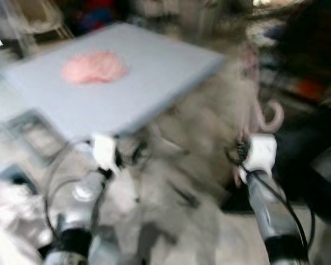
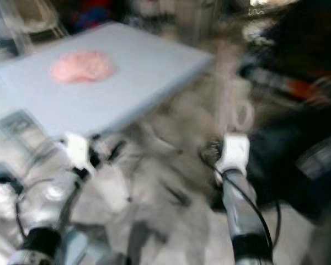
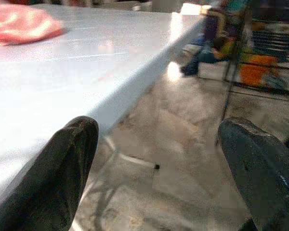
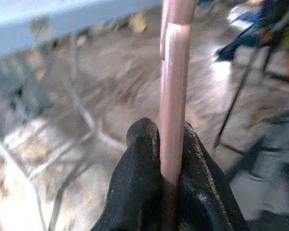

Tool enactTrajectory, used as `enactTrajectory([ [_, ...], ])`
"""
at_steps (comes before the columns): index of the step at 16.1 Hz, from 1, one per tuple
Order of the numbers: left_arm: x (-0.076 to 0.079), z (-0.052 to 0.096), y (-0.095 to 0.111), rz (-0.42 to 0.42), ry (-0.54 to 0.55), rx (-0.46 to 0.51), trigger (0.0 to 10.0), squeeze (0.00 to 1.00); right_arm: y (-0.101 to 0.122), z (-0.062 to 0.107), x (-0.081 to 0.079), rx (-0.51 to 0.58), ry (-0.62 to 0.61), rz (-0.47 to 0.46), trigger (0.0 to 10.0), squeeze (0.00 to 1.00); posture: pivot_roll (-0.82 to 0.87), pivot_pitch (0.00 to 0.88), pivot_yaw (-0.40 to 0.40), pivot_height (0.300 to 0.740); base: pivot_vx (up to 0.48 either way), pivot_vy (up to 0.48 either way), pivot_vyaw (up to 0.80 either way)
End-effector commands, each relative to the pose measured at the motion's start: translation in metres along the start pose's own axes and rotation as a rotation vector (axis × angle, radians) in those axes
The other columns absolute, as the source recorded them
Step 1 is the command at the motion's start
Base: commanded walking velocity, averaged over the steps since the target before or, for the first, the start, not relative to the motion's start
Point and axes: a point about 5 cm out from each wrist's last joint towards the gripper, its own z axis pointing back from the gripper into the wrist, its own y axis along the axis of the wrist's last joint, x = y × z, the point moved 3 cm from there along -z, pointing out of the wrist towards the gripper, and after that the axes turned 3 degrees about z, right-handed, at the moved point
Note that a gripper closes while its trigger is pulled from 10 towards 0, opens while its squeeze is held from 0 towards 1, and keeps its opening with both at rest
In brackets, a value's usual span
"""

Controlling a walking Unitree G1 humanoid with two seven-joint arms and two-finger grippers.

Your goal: Hang hanger

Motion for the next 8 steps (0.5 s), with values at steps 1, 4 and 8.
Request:
enactTrajectory([
  [1,-0.0102,-0.0023,0.0115,-0.034,0.017,0.022,10.0,0.00,0.0170,-0.0067,-0.0136,0.052,0.036,-0.001,10.0,0.00,-0.06,0.000,0.028,0.740,0.356,0.322,0.00],
  [4,-0.0090,-0.0063,0.0148,-0.038,0.009,0.031,10.0,0.00,0.0197,-0.0097,-0.0166,0.057,0.038,-0.008,10.0,0.00,-0.06,0.000,0.033,0.740,0.355,0.324,-0.16],
  [8,-0.0084,-0.0072,0.0089,-0.047,0.028,-0.001,10.0,0.00,0.0194,-0.0100,-0.0147,0.059,0.033,-0.010,10.0,0.00,-0.06,0.000,0.032,0.740,0.000,0.000,-0.48],
])
